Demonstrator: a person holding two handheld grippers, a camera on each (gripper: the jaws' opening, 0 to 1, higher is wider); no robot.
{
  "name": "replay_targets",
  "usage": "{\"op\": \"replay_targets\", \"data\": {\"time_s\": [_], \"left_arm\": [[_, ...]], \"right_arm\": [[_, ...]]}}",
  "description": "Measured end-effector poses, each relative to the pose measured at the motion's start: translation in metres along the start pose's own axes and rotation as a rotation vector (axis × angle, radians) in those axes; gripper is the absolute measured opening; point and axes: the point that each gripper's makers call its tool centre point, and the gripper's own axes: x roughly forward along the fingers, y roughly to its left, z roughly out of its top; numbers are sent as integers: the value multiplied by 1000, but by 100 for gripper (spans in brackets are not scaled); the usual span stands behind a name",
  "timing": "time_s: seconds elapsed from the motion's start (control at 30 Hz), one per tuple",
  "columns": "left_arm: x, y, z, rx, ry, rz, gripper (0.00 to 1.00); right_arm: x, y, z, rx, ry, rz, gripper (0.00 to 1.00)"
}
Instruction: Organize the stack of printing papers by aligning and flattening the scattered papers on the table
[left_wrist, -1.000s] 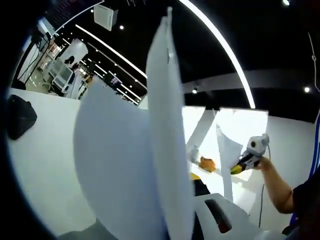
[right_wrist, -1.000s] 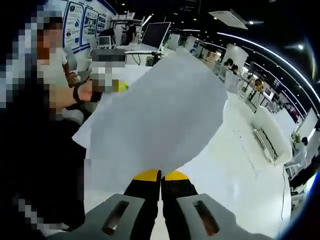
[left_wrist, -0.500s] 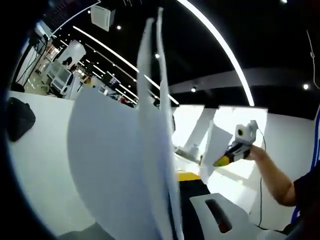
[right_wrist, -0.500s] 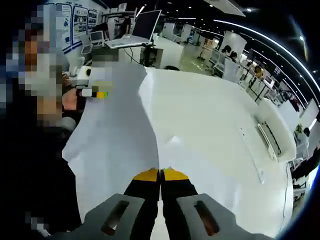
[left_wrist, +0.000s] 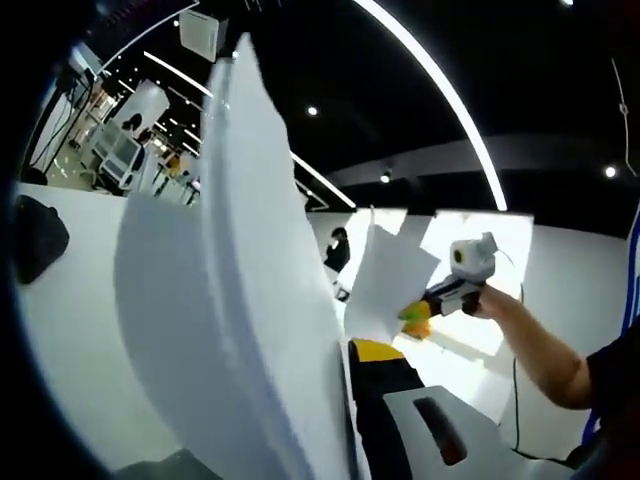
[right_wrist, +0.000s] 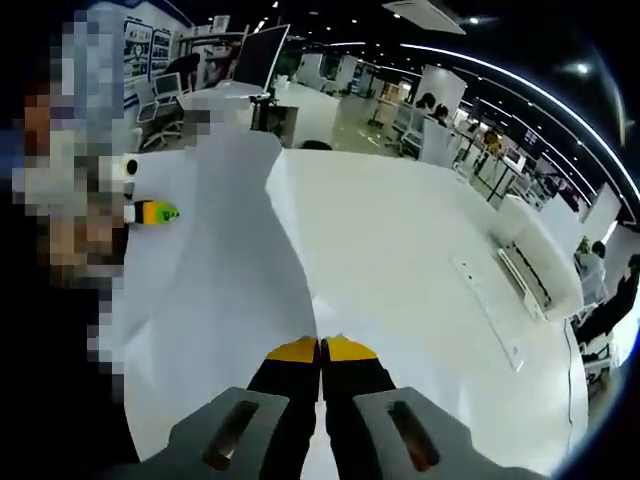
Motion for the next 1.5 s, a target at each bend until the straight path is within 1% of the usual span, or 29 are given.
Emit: {"op": "replay_targets", "data": {"time_s": [0.1,0.27,0.37,0.47,0.67,0.87,1.1,1.23,1.3,1.37,1.47,1.5], "left_arm": [[0,0,0,-2,2,-2,9],[1,0,0,-2,6,-2,14],[1,-1,-1,-4,12,-9,16],[0,-2,-1,-3,7,-13,16],[0,-2,0,-7,5,-15,17],[0,-2,0,-4,4,-16,17],[1,-2,-1,-1,2,-12,18],[1,-2,0,2,-2,-10,19],[1,-2,0,0,-3,-10,19],[1,-2,0,1,-4,-10,19],[1,-2,-1,-1,-1,-11,19],[1,-2,0,-2,-2,-11,19]], "right_arm": [[7,4,5,-18,0,8,0],[11,5,6,-21,13,10,0],[12,3,4,-17,20,6,0],[12,-1,4,-4,20,5,0],[13,1,4,2,17,7,0],[16,10,7,12,9,20,0],[22,8,13,37,-4,29,0],[22,13,18,57,-19,46,0],[23,16,23,51,-22,49,0],[21,21,25,21,-21,50,0],[23,20,33,8,-19,54,0],[21,23,34,4,-22,56,0]]}}
